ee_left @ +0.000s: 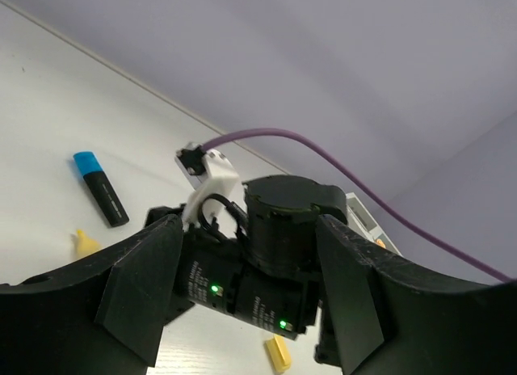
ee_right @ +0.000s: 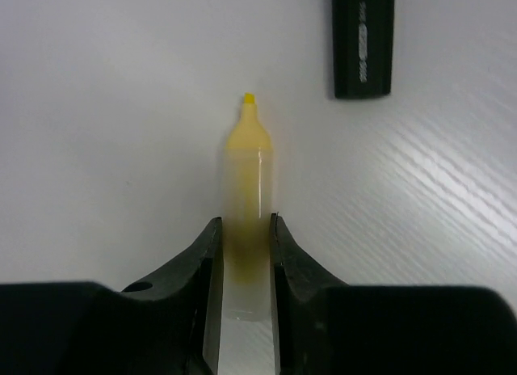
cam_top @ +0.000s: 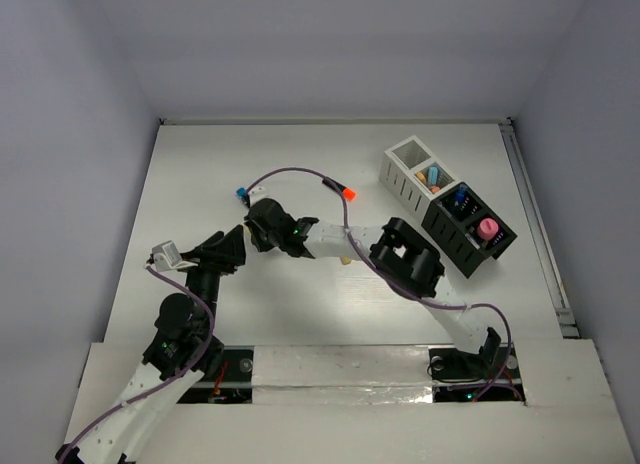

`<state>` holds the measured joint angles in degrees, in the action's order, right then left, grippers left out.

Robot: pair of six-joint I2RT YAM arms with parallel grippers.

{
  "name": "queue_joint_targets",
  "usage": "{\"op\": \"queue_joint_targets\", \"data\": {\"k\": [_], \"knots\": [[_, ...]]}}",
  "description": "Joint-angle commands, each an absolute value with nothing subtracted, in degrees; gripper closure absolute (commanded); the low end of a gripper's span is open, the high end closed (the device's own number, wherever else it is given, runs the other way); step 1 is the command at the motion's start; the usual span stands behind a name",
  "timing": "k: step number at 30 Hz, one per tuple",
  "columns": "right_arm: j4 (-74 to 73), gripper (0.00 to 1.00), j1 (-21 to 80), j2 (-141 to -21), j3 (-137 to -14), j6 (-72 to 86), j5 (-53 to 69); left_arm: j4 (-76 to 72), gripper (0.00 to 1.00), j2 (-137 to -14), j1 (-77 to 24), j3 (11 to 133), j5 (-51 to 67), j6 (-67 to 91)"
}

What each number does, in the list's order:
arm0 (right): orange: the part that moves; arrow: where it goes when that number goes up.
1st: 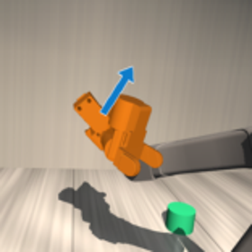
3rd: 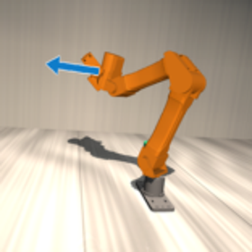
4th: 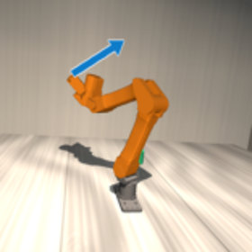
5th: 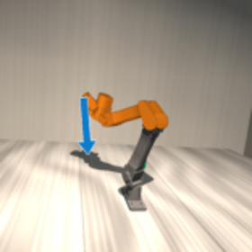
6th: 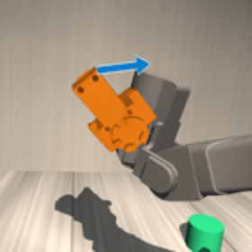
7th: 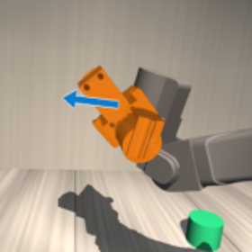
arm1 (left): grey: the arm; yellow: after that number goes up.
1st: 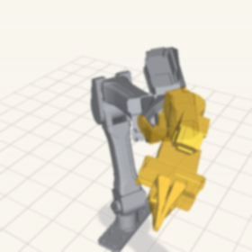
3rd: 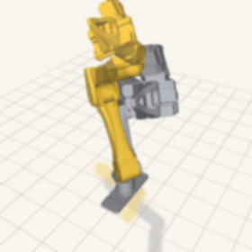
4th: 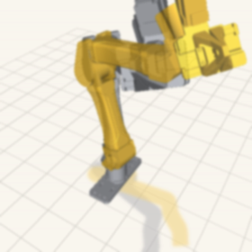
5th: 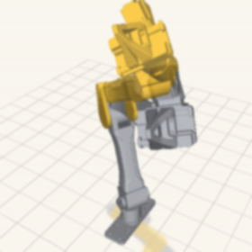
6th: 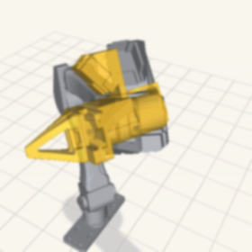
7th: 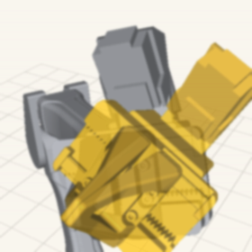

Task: Sort the stationery into containers
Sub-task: Pick up the pen from the center of the board.

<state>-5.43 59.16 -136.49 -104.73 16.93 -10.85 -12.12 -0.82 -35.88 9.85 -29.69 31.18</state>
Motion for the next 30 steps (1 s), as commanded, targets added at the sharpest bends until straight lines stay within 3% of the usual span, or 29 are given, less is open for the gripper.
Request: {"op": "queue_joint_targets", "data": {"k": [1, 4, 8, 11, 20, 30], "knots": [[-5.99, 0.97, 59.59, -132.11, -97.4, 19.86, -13.8, -13.8, 0.37, 2.29, -35.77, 9.84, -30.15, 31.29], [1.21, 1.0, 59.59, -125.19, -89.58, 22.93, -13.89, -14.32, 0.37, 1.41, -35.77, 9.67, -29.62, 31.2], [8.51, 1.0, 59.59, -115.0, -80.87, 26.01, -16.34, -16.69, 0.52, -2.35, -35.77, 9.58, -26.73, 30.06], [11.25, 1.0, 59.59, -109.7, -76.56, 26.1, -18.97, -19.94, 0.57, -6.48, -35.77, 9.58, -22.78, 28.83], [10.28, 1.0, 56.95, -97.74, -71.81, 26.45, -19.87, -30.4, 0.58, -23.45, -35.77, 11.07, -8.88, 27.94], [13.0, 1.0, 54.49, -94.92, -69.44, 29.09, -13.89, -36.56, 0.51, -30.32, -35.77, 11.16, -2.2, 29.36]]}}
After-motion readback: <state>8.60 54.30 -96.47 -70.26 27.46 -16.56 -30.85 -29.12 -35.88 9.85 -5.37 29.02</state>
